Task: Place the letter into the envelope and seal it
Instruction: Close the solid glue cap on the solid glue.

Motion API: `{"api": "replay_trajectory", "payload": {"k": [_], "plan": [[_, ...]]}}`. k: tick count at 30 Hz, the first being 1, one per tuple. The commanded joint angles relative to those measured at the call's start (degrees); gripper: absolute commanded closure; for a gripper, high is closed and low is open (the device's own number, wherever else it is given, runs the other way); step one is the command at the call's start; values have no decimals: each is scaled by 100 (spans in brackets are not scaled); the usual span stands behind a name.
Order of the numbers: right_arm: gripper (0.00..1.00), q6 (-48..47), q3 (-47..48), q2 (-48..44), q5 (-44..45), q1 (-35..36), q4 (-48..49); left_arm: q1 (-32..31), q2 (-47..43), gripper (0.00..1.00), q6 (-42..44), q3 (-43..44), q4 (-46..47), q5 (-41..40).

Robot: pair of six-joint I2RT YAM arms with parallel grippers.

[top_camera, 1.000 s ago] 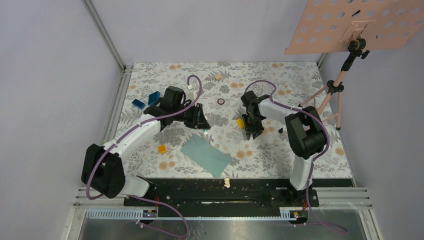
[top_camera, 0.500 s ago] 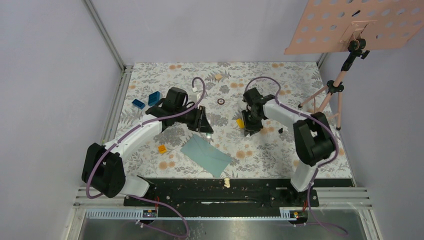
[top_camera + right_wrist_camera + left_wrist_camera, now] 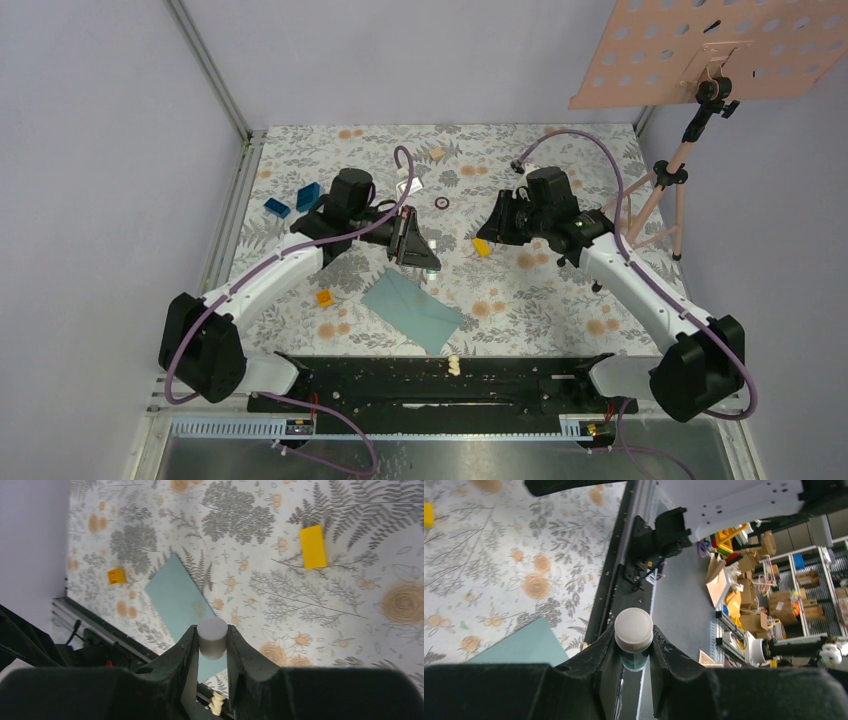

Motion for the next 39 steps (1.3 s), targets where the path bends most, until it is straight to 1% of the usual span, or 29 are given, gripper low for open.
{"api": "replay_trajectory", "payload": {"k": [1, 4, 10, 15, 18, 23, 25, 29, 39], "plan": [[79, 647, -300, -490, -753, 15, 871, -150, -382, 100, -28, -31, 523, 706], [79, 1062, -553, -815, -1096, 15, 1517, -206, -460, 100, -44, -78, 633, 801], [78, 2261, -1219, -1287, -1726, 46, 3393, -302, -665, 100, -11, -191, 869, 970], [78, 2690, -1495, -1416, -1824, 226, 4180, -329, -652, 100, -27, -196, 878, 1020], [78, 2722, -1442, -1352, -1844, 423, 4298, -357, -688, 100, -32, -200, 875, 1008], [78, 2893, -1394, -1142, -1900, 716, 4865, -372, -828, 100, -37, -270, 872, 962], [78, 2889, -1352, -1065, -1892, 815, 4894, -379, -868, 100, -40, -292, 871, 937], [78, 2670, -1230, -974, -1909, 986, 4570, -373, -901, 100, -70, -321, 883, 919], [78, 2696, -1175, -761, -2233, 1217, 4853, -377, -867, 100, -67, -338, 882, 895]]}}
